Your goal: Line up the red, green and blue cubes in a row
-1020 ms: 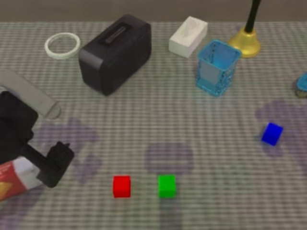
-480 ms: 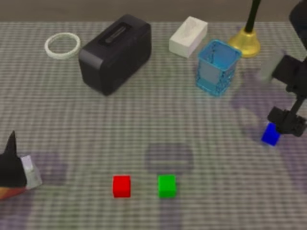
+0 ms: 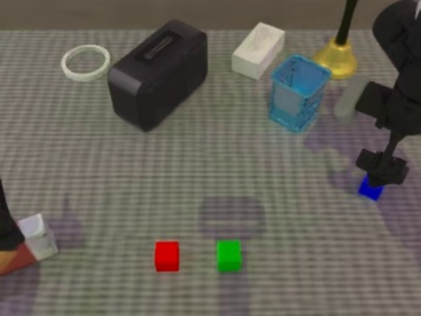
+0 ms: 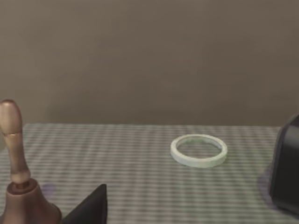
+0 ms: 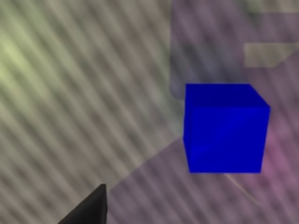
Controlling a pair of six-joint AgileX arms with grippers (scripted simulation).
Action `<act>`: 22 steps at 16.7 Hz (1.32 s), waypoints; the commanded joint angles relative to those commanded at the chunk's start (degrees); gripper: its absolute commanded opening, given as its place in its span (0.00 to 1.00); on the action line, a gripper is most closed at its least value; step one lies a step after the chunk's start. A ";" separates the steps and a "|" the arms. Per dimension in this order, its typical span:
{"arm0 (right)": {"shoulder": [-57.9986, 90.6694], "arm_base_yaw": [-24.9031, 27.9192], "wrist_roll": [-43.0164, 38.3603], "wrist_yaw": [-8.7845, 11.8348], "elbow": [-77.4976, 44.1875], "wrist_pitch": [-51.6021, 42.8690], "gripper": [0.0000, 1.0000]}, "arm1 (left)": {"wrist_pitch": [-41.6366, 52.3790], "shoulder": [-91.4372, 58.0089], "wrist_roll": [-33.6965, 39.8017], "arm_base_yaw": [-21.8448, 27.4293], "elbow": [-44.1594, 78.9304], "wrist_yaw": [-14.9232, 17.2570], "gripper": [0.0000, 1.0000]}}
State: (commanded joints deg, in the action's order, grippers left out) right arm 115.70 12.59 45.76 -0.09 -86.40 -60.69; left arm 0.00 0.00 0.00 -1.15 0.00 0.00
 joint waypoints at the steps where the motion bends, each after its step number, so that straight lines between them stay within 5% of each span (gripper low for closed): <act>1: 0.00 0.00 0.00 0.00 0.00 0.00 1.00 | 0.00 0.00 0.00 0.00 0.00 0.00 1.00; 16: 6.98 0.08 -0.18 -0.05 8.95 15.93 1.00 | 0.00 0.00 0.00 0.00 0.00 0.00 1.00; 22: 6.98 0.08 -0.18 -0.05 8.95 15.93 0.55 | 0.00 0.00 0.00 0.00 0.00 0.00 1.00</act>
State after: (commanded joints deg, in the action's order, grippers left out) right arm 122.68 12.67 45.58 -0.14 -77.44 -44.76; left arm 0.00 0.00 0.00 -1.15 0.00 0.00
